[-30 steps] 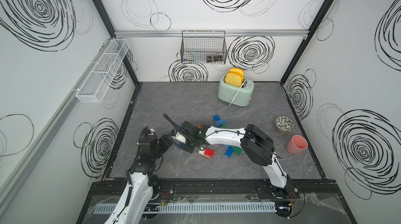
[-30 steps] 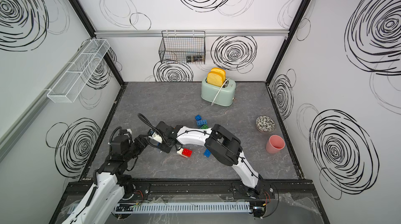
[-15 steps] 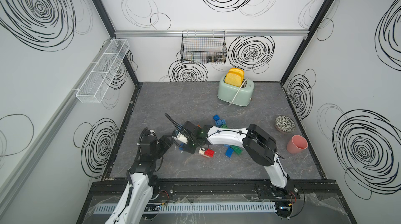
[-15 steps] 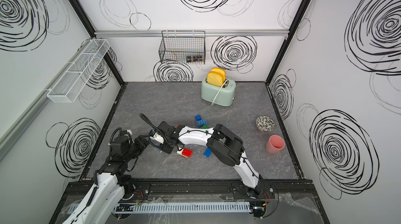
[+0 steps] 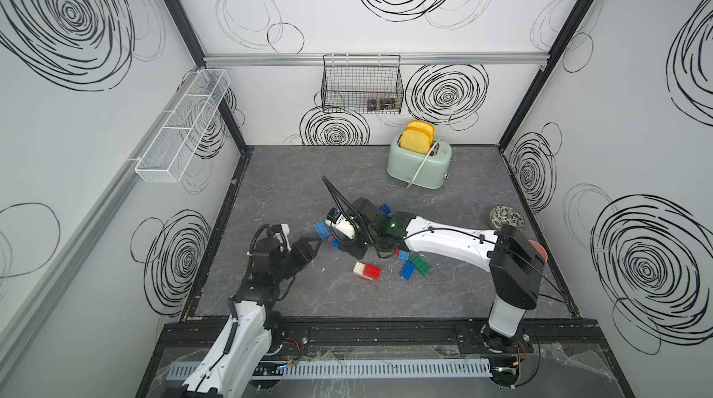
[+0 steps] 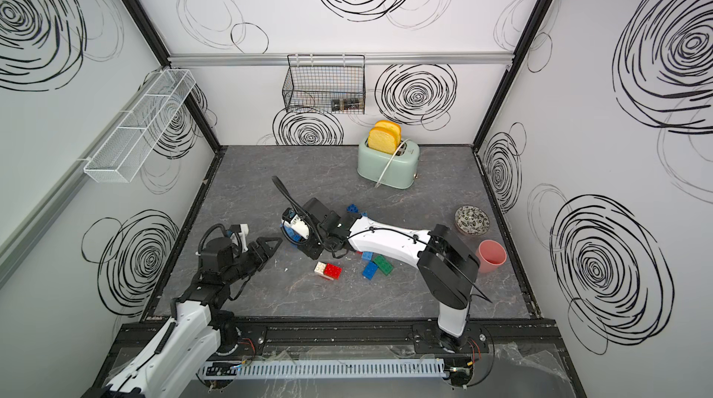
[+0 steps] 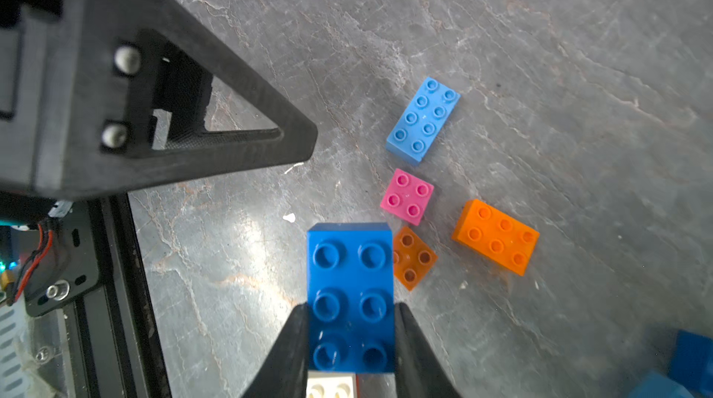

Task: Assemble a heart with lego
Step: Pick up the lego brick from the center of the board, then assemble the lego brick with the lego brick.

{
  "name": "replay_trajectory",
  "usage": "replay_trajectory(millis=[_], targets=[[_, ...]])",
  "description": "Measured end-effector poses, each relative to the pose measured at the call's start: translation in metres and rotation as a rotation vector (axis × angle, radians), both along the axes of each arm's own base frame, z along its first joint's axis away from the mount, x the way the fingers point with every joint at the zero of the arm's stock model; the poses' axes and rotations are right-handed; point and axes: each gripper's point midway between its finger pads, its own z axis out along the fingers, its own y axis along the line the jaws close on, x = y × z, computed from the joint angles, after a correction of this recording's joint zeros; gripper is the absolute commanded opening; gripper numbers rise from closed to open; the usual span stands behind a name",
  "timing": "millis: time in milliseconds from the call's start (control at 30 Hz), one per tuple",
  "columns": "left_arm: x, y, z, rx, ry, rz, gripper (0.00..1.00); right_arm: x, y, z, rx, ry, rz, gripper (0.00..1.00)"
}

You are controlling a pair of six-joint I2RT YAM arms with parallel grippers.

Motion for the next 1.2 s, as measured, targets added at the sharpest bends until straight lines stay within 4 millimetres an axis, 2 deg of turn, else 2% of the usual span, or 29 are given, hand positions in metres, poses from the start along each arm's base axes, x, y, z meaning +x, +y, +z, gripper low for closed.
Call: replay_trajectory(millis=[200, 333, 633, 900, 1200], targets=[[-0.016, -0.041, 0.004, -0.01, -0.02, -0.163, 0.67, -0.015, -0.027, -0.014, -0.054, 0.021, -0.048, 0.28], [-0.022, -0.055, -0.001, -0.013, -0.021, -0.211, 0.67, -0.024, -0.029, -0.016, -0.064, 0.014, -0.055, 0.28], [-0.03, -0.067, -0.007, -0.014, -0.014, -0.256, 0.67, -0.039, -0.044, -0.042, -0.135, 0.013, -0.08, 0.28], [-0.038, -0.067, -0.019, -0.018, 0.013, -0.259, 0.67, -0.04, -0.044, -0.04, -0.12, -0.008, -0.089, 0.28], [-0.039, -0.071, -0.019, -0.025, 0.01, -0.27, 0.67, -0.039, -0.047, -0.043, -0.126, -0.015, -0.095, 0.28]])
